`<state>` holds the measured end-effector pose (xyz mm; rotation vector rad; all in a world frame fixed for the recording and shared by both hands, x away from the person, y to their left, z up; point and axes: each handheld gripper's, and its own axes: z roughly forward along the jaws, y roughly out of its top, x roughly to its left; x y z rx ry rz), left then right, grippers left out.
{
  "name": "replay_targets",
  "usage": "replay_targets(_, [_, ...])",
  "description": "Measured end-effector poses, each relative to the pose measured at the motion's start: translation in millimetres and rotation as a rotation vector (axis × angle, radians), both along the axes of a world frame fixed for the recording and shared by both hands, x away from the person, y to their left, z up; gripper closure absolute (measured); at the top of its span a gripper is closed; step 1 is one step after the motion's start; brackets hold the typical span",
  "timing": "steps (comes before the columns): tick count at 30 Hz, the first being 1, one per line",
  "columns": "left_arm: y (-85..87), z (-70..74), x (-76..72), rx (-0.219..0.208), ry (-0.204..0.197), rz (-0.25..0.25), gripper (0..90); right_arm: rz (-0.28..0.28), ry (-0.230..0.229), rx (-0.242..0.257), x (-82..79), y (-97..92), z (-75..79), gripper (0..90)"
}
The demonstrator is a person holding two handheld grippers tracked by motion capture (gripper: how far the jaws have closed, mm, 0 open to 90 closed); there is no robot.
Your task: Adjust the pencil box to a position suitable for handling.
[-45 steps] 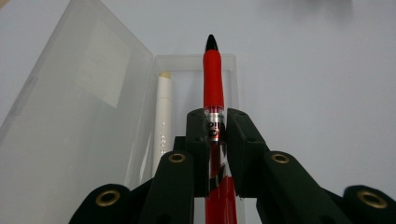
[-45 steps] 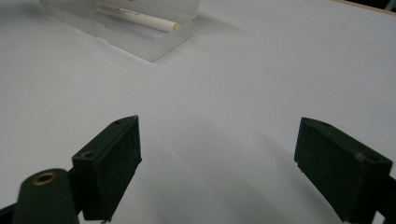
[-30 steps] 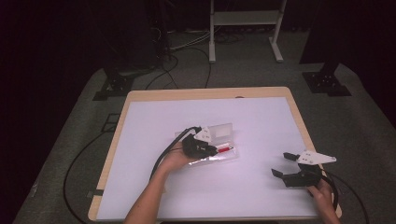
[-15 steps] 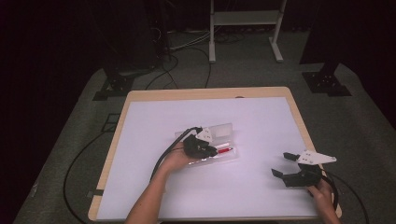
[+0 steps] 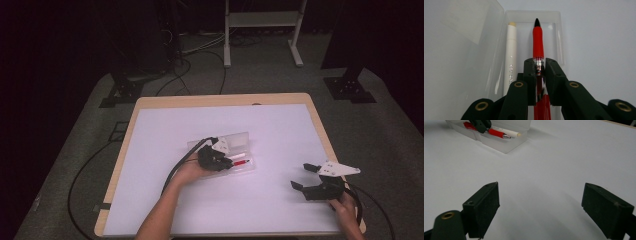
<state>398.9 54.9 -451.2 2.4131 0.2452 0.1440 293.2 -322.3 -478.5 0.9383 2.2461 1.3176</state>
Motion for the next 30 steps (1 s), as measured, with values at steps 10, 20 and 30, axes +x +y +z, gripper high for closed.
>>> replay_targets(10, [-0.6, -2.3, 1.2, 0.006, 0.007, 0.004, 79.2, 0.000, -0.003, -0.001, -0.2, 0.1, 0.0, 13.8])
replay_targets(20, [-1.1, -3.7, 2.0, 0.001, 0.017, 0.009, 76.2, 0.001, -0.003, 0.000, -0.1, 0.1, -0.1, 13.8])
replay_targets(30, [3.5, 3.6, -0.8, -0.024, 0.007, 0.016, 75.6, 0.002, -0.003, -0.002, -0.2, 0.3, -0.1, 13.8])
